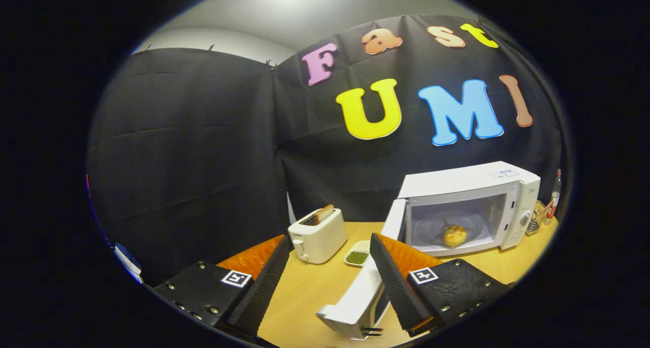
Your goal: Open the microwave, put the food inside, and close the microwave door.
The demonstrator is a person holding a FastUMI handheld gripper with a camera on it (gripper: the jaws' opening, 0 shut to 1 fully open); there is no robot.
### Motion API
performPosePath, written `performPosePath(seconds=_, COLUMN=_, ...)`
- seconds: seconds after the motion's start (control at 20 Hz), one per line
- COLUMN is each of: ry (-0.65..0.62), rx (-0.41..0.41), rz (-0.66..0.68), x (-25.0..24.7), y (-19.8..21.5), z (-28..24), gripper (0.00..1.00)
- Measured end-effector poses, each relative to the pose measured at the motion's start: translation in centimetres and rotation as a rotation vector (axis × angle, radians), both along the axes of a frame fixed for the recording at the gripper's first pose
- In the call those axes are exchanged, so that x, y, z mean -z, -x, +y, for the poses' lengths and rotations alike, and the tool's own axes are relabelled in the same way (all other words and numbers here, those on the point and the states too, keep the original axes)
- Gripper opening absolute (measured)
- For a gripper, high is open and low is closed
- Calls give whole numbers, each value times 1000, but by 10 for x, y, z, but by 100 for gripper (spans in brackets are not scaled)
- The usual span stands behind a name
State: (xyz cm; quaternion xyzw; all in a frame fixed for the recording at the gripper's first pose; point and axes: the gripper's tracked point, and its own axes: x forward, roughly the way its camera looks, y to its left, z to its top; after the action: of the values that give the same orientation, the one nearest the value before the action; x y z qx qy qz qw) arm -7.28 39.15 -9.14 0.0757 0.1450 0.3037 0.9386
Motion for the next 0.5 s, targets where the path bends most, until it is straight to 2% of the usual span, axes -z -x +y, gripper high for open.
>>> performPosePath(seconds=0.2, ry=-7, rx=-139, rz=70, x=22, y=42, z=46, gripper=97)
performPosePath(seconds=0.3, ry=15, rx=-189, rz=38, x=22, y=52, z=57, gripper=97)
performPosePath(seconds=0.35, ry=30, rx=-214, rz=47, x=30, y=59, z=63, gripper=94)
performPosePath(seconds=0.45, ry=42, rx=-250, rz=89, x=48, y=70, z=70, gripper=95)
performPosePath(seconds=0.5, ry=43, rx=-257, rz=113, x=59, y=75, z=69, gripper=90)
